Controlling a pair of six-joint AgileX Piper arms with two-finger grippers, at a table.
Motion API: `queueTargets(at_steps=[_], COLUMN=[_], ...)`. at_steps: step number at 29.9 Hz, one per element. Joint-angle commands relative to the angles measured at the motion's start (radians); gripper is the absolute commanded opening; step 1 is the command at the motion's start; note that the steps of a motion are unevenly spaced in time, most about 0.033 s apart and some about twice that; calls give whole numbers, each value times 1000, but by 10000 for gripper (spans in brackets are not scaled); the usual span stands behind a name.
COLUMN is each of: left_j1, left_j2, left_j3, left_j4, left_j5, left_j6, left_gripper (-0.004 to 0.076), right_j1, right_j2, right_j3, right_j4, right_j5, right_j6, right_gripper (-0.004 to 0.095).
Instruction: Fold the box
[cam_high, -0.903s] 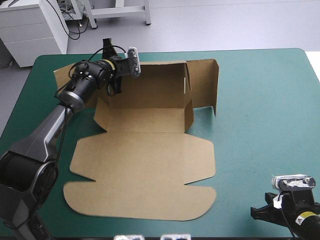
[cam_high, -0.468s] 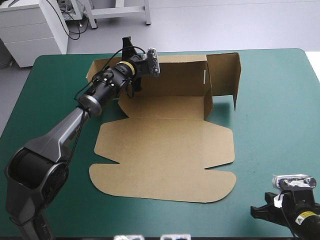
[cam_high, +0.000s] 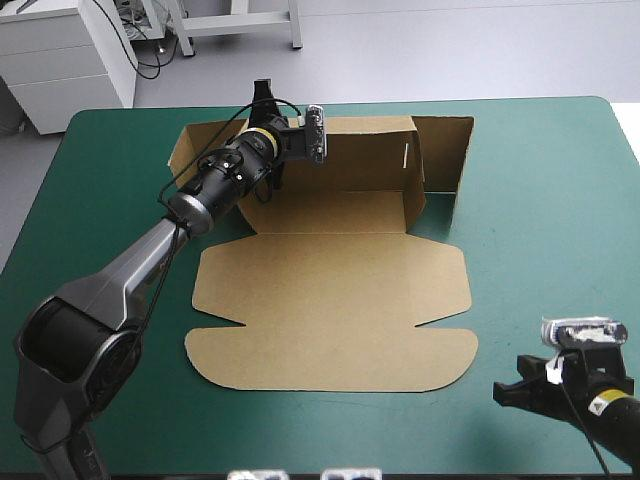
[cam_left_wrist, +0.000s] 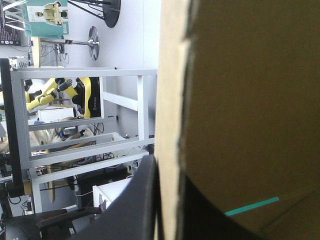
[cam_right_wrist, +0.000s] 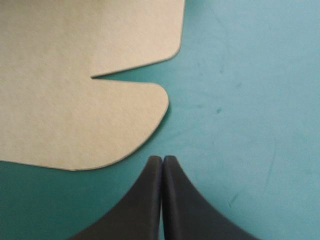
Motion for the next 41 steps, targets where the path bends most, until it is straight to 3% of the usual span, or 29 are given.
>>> queueTargets(at_steps=[1,8,16,23,26,32,41], left_j1=[-22,-31,-31,-31,-31,-31,-33], left_j2=[-45,-9,1,1,1,1,15], left_j3=[-32,-32,-32,-32,-32,-32,-32], left_j4=[81,251,249,253,275,348,371], left_j5=[-3,53,80,95,100,146,151], left_j6=[-59,-194,-265,-270,-270,-270,-270], left_gripper=[-8,-8,-8,-8,-8,-8,-8], right_j1=[4,4,4,27,73,154,162], right_j2=[96,371,751,1011,1115,1306,1461], right_j3=[-138,-500,-940,-1184,-1286,-1515,-1687], right_j4=[84,157,211,240,204,-32,-44], right_j5=[-104,-104,-23,-9,-4,56,193], right_j6=[-56,-127,-160,-126,-87,82,152], right_gripper=[-19,-19,-17,-11,-1,1,1])
